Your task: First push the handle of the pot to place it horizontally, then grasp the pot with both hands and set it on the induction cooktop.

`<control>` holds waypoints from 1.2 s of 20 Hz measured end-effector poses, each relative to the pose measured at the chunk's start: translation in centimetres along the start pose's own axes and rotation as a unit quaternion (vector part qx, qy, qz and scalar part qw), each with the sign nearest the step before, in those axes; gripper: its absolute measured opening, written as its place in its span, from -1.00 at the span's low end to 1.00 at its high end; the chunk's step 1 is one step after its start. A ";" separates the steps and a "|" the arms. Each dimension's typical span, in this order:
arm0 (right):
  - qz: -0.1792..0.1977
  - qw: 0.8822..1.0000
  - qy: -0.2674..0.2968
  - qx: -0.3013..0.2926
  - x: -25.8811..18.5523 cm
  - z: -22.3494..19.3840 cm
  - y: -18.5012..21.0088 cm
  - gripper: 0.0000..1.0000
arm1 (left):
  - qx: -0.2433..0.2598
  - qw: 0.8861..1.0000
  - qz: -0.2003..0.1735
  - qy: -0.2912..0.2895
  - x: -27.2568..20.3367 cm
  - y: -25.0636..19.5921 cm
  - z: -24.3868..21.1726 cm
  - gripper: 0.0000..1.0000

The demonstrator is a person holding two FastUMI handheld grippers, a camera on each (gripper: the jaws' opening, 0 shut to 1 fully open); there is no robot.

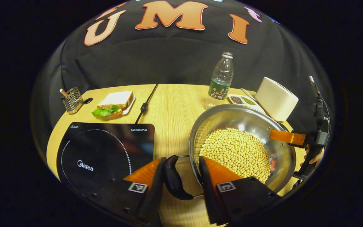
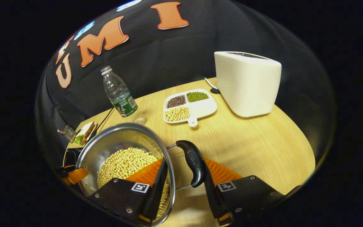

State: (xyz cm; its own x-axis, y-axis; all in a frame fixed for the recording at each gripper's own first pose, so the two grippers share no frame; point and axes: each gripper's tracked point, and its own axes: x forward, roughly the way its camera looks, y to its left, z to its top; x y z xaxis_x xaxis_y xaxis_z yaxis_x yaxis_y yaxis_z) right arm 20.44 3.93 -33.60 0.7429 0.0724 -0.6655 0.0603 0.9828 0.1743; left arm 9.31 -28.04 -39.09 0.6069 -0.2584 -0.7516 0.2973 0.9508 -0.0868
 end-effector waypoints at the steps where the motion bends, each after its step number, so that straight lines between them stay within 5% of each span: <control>1: -0.001 1.000 -0.005 0.009 -0.2 0.2 0.0 0.20 | 0.002 1.000 0.005 -0.003 0.1 0.0 0.4 0.25; 6: -0.003 0.999 -0.034 0.018 -3.9 2.6 1.0 -0.12 | -0.002 1.000 -0.005 -0.029 -2.4 0.4 2.8 0.15; 14: 0.029 0.998 -0.057 0.016 -8.2 5.4 7.6 -0.02 | -0.011 0.998 0.013 -0.062 -8.3 6.0 6.5 0.14; 24: 0.077 0.996 -0.038 0.008 -9.7 3.5 19.8 -0.02 | -0.035 0.994 0.070 -0.070 -13.9 17.6 6.3 0.14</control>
State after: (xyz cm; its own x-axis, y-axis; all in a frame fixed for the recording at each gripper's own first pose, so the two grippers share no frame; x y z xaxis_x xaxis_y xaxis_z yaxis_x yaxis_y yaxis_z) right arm 16.75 22.07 -21.22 0.7927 0.2093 -0.5726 -0.0485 0.9579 0.2829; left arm 10.74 -8.80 -26.05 0.7374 -0.1388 -0.6611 0.1532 0.9875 -0.0365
